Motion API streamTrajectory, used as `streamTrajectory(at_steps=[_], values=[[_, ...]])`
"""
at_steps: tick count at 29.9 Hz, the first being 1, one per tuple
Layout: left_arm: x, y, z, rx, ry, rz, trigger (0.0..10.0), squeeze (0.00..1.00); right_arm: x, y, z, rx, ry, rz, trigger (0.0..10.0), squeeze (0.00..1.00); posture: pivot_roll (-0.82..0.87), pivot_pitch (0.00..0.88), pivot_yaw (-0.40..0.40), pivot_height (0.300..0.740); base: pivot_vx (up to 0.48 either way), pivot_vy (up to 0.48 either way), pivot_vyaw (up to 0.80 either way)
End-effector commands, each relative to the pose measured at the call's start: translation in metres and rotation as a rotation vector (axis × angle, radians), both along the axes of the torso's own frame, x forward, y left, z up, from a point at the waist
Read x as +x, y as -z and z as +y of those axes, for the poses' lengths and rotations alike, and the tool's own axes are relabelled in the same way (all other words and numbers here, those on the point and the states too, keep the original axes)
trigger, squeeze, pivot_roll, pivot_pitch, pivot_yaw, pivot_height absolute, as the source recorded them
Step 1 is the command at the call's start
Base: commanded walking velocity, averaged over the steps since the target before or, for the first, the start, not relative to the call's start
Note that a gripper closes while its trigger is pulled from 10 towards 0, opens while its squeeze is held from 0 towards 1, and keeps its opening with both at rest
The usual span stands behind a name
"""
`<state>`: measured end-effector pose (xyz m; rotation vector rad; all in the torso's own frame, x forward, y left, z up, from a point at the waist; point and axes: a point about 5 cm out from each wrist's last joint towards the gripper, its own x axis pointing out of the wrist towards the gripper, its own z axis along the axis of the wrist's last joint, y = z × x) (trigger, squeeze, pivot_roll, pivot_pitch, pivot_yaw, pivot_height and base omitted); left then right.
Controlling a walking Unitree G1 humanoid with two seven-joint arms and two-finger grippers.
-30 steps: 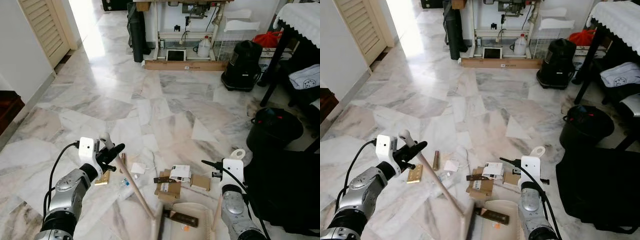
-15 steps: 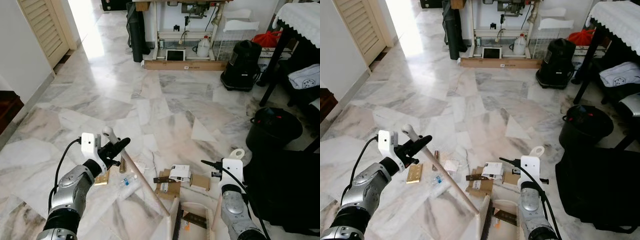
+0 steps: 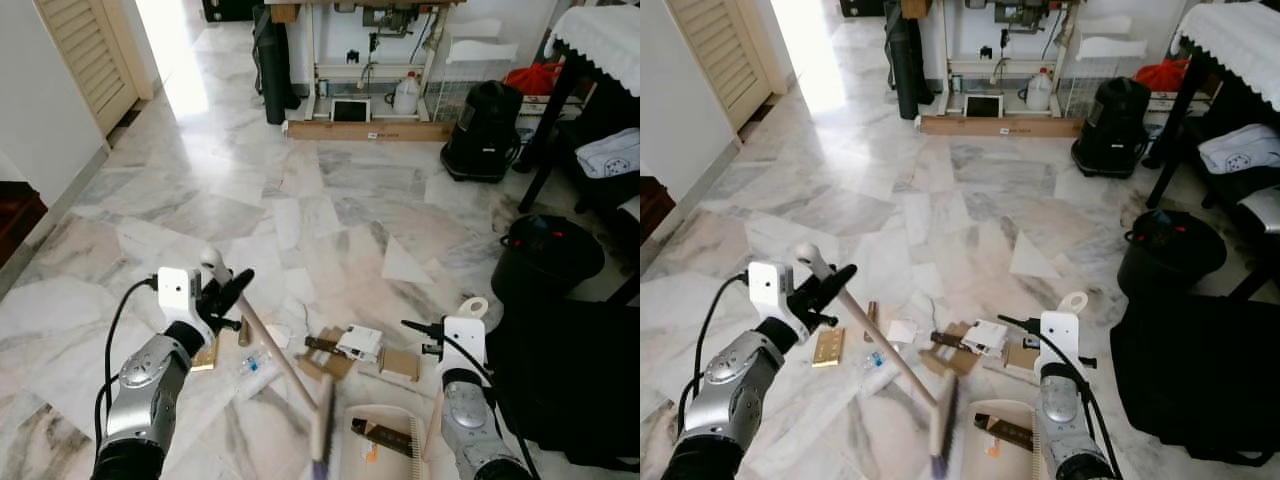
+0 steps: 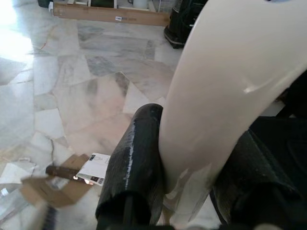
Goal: Sweep floor
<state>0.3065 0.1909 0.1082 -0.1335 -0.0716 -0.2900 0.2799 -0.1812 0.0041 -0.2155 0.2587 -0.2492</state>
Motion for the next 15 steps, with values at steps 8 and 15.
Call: streamTrajectory(at_steps=[8, 15], values=[[-0.001, -0.022, 0.003, 0.043, -0.070, -0.120, 10.0, 0.00, -0.020, 0.024, -0.003, 0.039, 0.004, 0.134, 10.0, 0.00, 0.05, 0.056, 0.040, 0.740, 0.000, 0.000, 0.00], [-0.009, -0.005, 0.002, 0.204, -0.153, -0.114, 10.0, 0.00, -0.010, 0.009, 0.000, 0.153, -0.013, 0.017, 10.0, 0.00, 0.05, 0.047, 0.035, 0.740, 0.000, 0.000, 0.00]])
